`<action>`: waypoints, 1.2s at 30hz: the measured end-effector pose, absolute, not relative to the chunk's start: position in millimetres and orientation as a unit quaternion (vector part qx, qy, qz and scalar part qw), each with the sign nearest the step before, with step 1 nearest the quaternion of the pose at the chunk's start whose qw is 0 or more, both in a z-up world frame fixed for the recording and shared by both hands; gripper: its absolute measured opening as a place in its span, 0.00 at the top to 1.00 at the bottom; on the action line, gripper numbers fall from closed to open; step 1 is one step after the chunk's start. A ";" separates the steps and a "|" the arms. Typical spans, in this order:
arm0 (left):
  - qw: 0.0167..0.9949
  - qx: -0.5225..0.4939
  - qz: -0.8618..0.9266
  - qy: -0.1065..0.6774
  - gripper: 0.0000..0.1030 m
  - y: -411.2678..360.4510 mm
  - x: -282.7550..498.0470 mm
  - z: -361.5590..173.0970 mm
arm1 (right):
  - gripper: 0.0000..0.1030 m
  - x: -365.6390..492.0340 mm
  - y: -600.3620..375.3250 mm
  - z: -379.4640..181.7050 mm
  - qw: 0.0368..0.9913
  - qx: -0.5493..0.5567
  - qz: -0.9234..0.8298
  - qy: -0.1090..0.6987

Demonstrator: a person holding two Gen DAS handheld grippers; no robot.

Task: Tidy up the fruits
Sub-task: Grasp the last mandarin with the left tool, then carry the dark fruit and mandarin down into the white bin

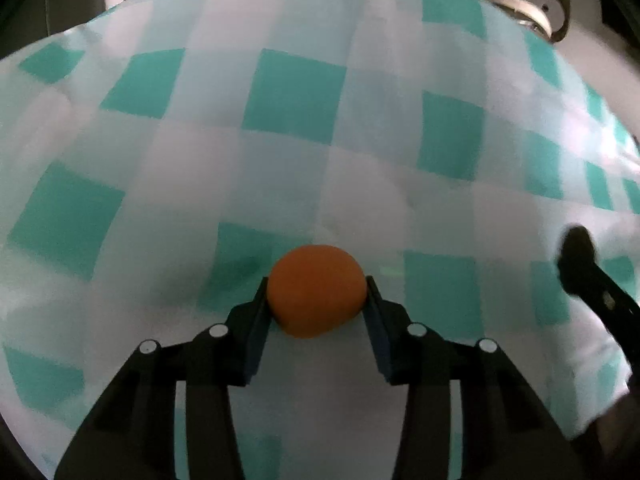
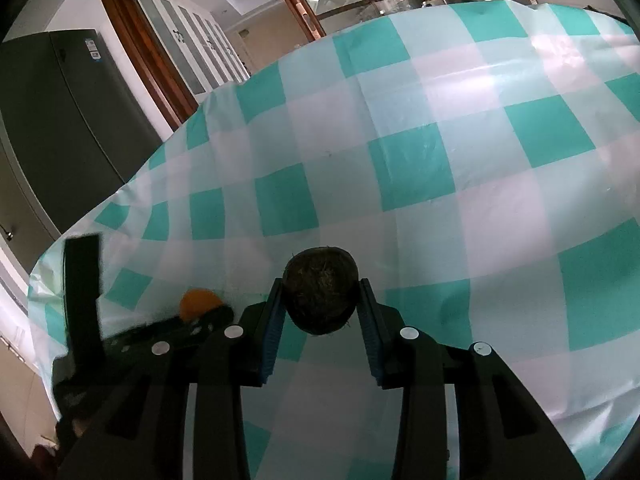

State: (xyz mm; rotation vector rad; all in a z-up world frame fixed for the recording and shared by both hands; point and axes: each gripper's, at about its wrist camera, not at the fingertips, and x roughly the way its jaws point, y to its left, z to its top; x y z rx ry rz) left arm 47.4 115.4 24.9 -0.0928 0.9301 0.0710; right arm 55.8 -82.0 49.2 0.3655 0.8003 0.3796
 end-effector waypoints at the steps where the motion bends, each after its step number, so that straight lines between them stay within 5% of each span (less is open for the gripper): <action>1: 0.897 -0.045 0.038 0.439 0.57 116.4 31.5 28.6 | 0.65 55.8 -82.3 49.1 0.887 0.177 0.183 0.384; 9: 0.925 -0.111 0.048 0.361 0.57 147.0 -95.0 51.0 | 0.65 56.3 -82.1 48.6 0.887 0.177 0.183 0.384; 22: 0.932 -0.134 0.039 0.334 0.57 141.4 -88.3 67.9 | 0.65 59.9 -89.2 44.2 0.880 0.207 0.182 0.387; 28: 0.934 -0.129 0.057 0.329 0.57 151.4 -148.9 87.9 | 0.65 56.9 -82.7 44.6 0.875 0.187 0.165 0.415; 36: 0.928 -0.106 0.100 0.342 0.57 203.3 -273.5 93.2 | 0.65 -59.2 -6.5 91.7 0.857 0.120 0.272 0.421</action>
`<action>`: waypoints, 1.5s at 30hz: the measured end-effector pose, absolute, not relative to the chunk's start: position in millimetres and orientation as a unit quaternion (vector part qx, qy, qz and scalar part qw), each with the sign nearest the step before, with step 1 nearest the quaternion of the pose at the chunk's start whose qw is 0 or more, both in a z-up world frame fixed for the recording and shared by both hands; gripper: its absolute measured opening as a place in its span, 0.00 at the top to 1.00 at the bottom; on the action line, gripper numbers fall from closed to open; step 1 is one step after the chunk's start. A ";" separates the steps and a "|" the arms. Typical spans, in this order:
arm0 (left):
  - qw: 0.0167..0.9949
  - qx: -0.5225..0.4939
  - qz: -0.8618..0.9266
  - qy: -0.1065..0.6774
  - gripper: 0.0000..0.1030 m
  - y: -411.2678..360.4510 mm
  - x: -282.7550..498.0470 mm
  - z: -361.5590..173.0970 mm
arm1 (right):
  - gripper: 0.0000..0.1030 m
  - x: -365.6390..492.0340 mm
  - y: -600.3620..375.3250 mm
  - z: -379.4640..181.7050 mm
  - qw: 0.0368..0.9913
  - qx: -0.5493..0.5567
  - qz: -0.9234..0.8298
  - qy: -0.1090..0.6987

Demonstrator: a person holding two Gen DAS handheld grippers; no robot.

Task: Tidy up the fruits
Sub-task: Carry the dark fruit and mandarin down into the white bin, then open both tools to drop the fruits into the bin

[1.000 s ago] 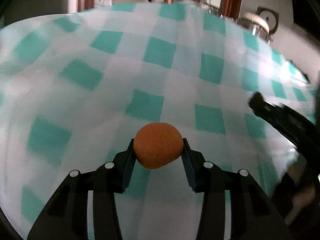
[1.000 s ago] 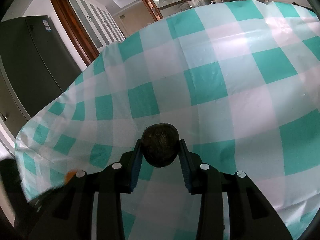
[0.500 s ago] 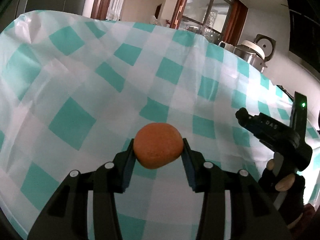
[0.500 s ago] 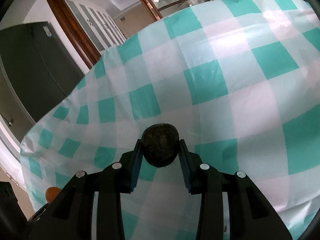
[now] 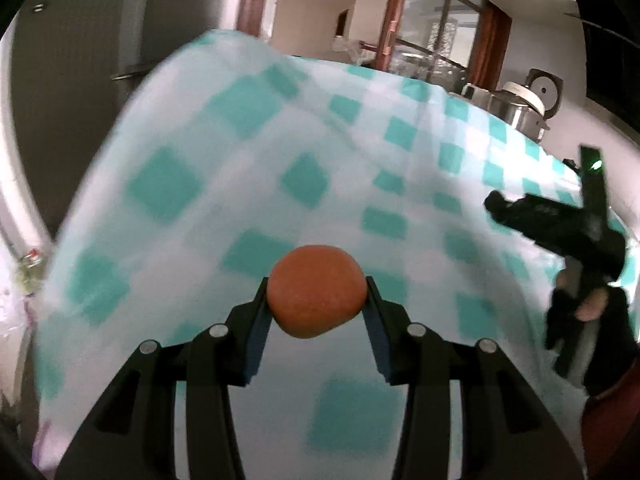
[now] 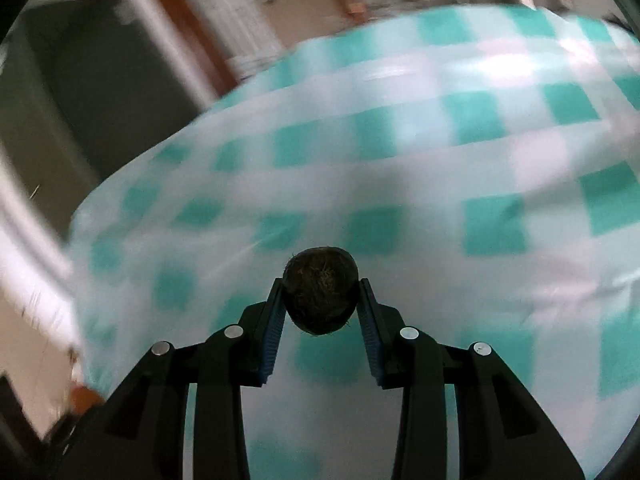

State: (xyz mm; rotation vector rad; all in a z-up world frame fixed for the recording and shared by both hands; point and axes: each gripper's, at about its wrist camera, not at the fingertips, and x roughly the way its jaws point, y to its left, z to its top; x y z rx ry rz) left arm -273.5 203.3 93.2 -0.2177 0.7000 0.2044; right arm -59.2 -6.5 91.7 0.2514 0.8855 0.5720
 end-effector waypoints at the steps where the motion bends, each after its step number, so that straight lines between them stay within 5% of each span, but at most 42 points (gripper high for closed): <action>1: 0.929 -0.104 0.108 0.339 0.57 211.9 -291.9 95.4 | 0.65 -77.5 6.6 98.5 0.855 0.104 0.289 0.418; 11: 0.910 -0.099 0.189 0.355 0.57 298.6 -457.4 87.0 | 0.65 -281.8 144.4 138.0 0.803 -0.065 0.461 0.372; 20: 0.858 -0.119 0.251 0.432 0.57 356.1 -520.8 15.5 | 0.65 -404.5 226.2 58.4 0.681 -0.218 0.556 0.424; 30: 0.794 -0.136 0.253 0.537 0.57 368.7 -518.1 -72.6 | 0.65 -441.4 257.6 -36.8 0.592 -0.333 0.539 0.498; 45: 0.782 -0.146 0.260 0.548 0.57 370.5 -513.5 -90.5 | 0.65 -453.2 271.2 -80.1 0.561 -0.398 0.513 0.514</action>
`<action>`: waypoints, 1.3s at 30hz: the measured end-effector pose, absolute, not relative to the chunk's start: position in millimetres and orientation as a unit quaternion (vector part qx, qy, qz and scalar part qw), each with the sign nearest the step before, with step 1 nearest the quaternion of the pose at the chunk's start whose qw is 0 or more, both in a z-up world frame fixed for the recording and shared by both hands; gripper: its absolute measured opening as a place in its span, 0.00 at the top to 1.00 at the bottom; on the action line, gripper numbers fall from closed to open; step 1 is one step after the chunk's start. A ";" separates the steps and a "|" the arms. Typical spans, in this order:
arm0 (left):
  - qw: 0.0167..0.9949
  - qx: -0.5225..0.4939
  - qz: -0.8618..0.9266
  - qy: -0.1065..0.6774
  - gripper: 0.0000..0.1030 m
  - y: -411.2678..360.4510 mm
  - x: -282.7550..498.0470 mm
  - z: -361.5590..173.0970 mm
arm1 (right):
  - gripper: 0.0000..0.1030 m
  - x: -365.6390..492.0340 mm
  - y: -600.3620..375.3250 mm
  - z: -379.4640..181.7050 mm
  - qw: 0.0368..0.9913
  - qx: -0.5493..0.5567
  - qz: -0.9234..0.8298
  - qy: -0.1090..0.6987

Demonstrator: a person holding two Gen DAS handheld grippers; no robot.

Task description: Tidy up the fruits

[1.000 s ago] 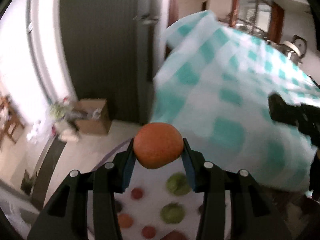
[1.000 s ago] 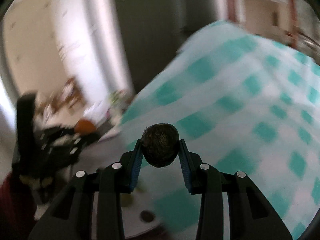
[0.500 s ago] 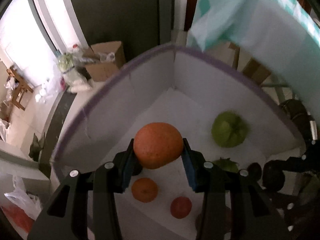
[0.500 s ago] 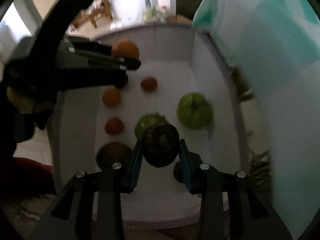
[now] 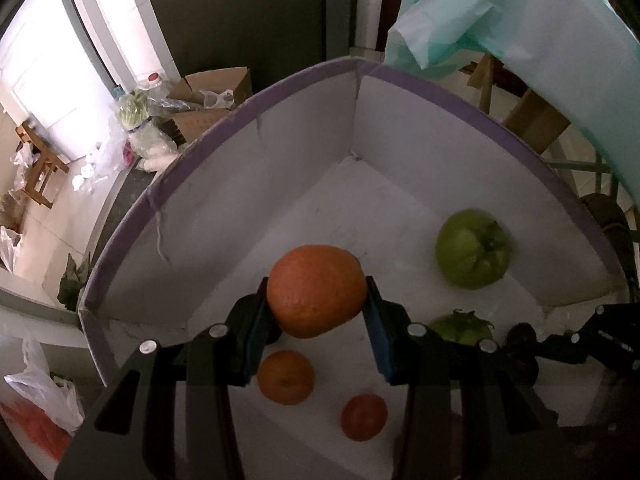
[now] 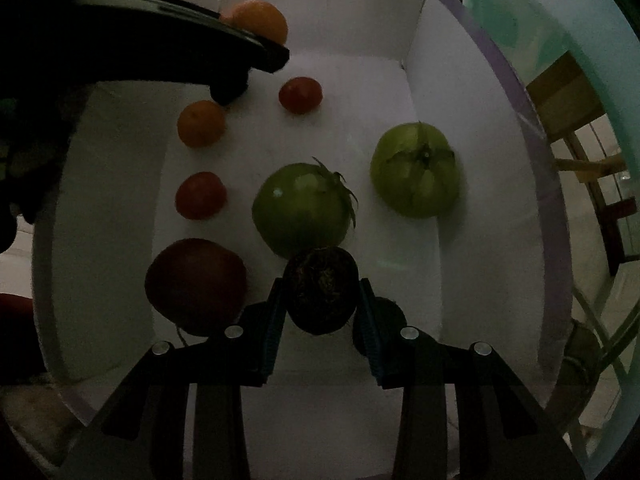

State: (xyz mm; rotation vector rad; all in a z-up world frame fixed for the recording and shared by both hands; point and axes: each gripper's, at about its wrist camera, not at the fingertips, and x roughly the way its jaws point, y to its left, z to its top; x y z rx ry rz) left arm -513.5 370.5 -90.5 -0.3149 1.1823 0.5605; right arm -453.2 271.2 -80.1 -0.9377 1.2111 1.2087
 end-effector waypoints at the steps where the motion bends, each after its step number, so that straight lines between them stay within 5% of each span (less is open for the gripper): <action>1: 0.780 -0.147 0.259 0.550 0.57 370.1 -513.1 -91.1 | 0.64 -450.6 270.8 -79.7 0.560 -0.397 0.512 0.516; 6: 0.776 -0.152 0.257 0.555 0.55 370.5 -511.5 -92.9 | 0.57 -446.3 272.0 -78.8 0.568 -0.387 0.508 0.519; 12: 0.803 -0.165 0.253 0.515 0.22 368.4 -516.4 -73.8 | 0.30 -446.1 265.7 -52.2 0.589 -0.367 0.516 0.502; 14: 0.822 -0.164 0.247 0.486 0.19 363.9 -521.1 -59.3 | 0.22 -446.6 265.5 -38.5 0.599 -0.354 0.524 0.492; 16: 0.835 -0.149 0.251 0.467 0.01 358.2 -525.2 -44.1 | 0.18 -446.3 264.0 -27.4 0.609 -0.344 0.524 0.485; 26: 0.848 -0.129 0.344 0.382 0.01 344.1 -553.3 25.4 | 0.16 -434.1 259.3 3.3 0.636 -0.290 0.488 0.523; 39: 0.802 -0.172 0.316 0.478 0.01 339.2 -548.5 -12.7 | 0.16 -430.2 253.9 -6.7 0.668 -0.301 0.446 0.514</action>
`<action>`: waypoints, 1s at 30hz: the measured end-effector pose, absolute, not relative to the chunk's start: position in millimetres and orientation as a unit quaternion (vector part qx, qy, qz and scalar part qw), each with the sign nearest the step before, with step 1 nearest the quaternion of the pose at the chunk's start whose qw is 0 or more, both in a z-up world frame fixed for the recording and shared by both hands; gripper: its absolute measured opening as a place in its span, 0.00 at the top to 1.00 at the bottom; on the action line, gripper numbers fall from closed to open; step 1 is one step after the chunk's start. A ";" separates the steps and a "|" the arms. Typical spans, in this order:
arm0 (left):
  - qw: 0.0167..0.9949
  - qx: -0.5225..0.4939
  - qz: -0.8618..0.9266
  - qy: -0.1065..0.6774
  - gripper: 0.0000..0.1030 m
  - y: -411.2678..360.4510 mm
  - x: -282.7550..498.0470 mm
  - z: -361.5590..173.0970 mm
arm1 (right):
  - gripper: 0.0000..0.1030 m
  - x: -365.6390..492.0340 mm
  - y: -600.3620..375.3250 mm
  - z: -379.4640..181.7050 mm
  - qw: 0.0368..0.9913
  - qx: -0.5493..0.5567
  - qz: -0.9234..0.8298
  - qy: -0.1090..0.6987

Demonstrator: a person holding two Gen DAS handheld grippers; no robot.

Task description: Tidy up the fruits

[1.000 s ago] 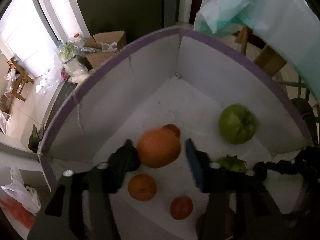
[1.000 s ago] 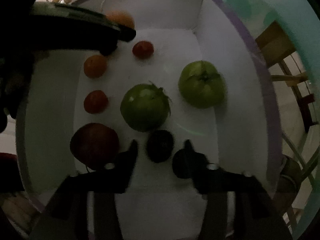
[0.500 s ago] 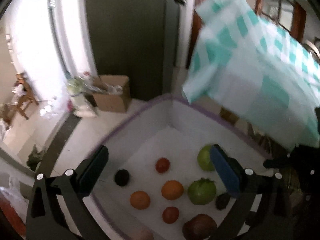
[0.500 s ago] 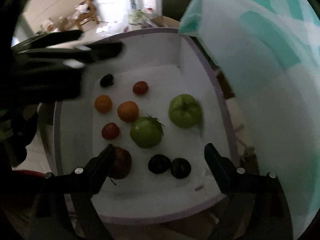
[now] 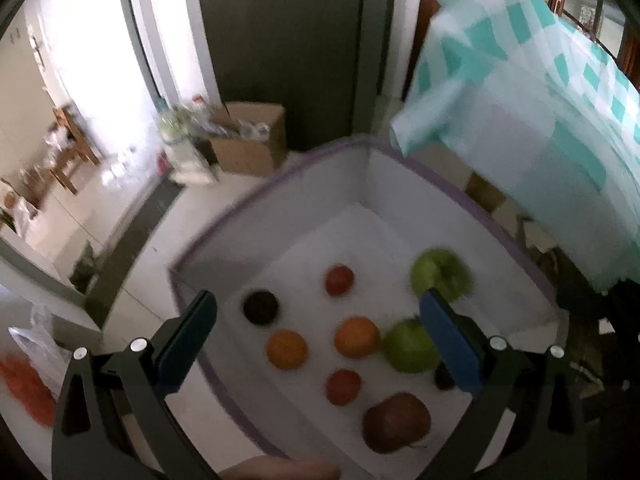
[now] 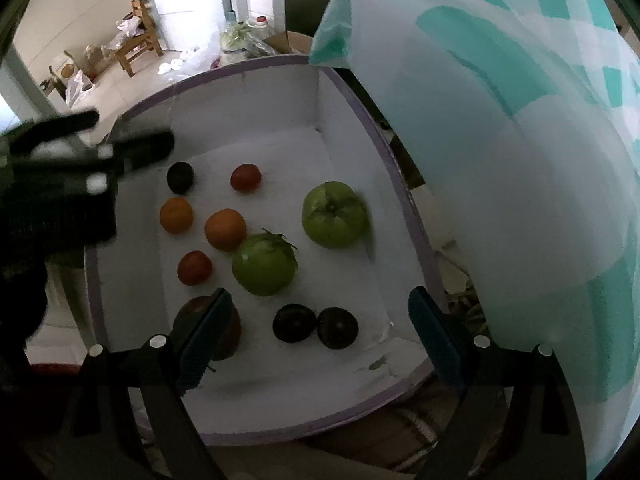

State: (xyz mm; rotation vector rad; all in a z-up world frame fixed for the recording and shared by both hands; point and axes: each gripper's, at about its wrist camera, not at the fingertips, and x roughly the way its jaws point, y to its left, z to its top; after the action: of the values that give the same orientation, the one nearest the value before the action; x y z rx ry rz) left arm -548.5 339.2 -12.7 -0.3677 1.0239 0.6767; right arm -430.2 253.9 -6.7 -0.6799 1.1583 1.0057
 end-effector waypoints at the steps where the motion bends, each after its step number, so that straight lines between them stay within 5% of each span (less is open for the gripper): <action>1: 0.798 -0.180 0.308 0.485 0.01 338.2 -548.1 -18.6 | 0.16 -429.0 254.0 -8.3 0.667 -0.301 0.444 0.517; 30: 0.776 -0.194 0.327 0.504 0.01 339.9 -550.6 -37.3 | 0.16 -424.8 257.1 -20.2 0.662 -0.304 0.431 0.533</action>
State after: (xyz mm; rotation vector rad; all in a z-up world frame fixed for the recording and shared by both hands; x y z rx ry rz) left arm -550.6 339.9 -37.3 -0.4200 1.0913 0.7072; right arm -424.8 257.1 -20.2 -0.6882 1.2045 0.9737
